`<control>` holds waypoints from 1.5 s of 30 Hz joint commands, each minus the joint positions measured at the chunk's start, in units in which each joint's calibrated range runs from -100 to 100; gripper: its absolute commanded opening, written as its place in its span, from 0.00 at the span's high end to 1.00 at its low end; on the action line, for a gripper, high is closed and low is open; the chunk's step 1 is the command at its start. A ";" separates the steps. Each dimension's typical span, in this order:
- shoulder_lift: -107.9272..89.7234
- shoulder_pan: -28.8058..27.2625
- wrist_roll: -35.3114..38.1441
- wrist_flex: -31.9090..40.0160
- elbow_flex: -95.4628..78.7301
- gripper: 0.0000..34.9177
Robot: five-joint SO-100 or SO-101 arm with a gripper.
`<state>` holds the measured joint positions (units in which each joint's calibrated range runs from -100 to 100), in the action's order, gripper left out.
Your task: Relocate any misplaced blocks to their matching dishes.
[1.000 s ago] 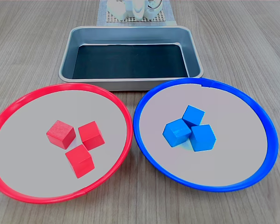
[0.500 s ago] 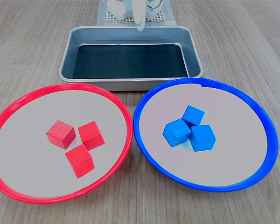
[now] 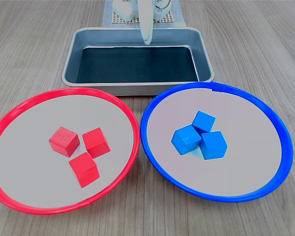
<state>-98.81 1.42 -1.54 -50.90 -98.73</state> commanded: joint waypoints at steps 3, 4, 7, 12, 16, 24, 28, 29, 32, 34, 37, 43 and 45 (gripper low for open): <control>-0.17 -0.71 0.29 1.08 -0.72 0.99; -0.17 -0.71 0.29 1.08 -0.72 0.99; -0.17 -0.80 0.20 1.08 -0.72 0.99; -0.17 -1.09 0.05 1.08 -0.72 0.99; -0.17 -1.09 0.05 1.08 -0.72 0.99; -0.17 -1.09 0.00 1.08 -0.72 0.99; -0.17 -0.43 0.39 1.08 -0.72 0.99; -0.17 -0.24 0.54 1.08 -0.72 0.99; -0.17 0.04 0.68 1.08 -0.72 0.99; -0.17 0.04 0.68 1.08 -0.72 0.99; -0.17 0.04 0.68 1.08 -0.72 0.99; -0.17 0.04 0.68 1.08 -0.72 0.99; -0.17 0.04 0.68 1.08 -0.72 0.99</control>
<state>-98.64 1.24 -1.10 -50.41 -99.64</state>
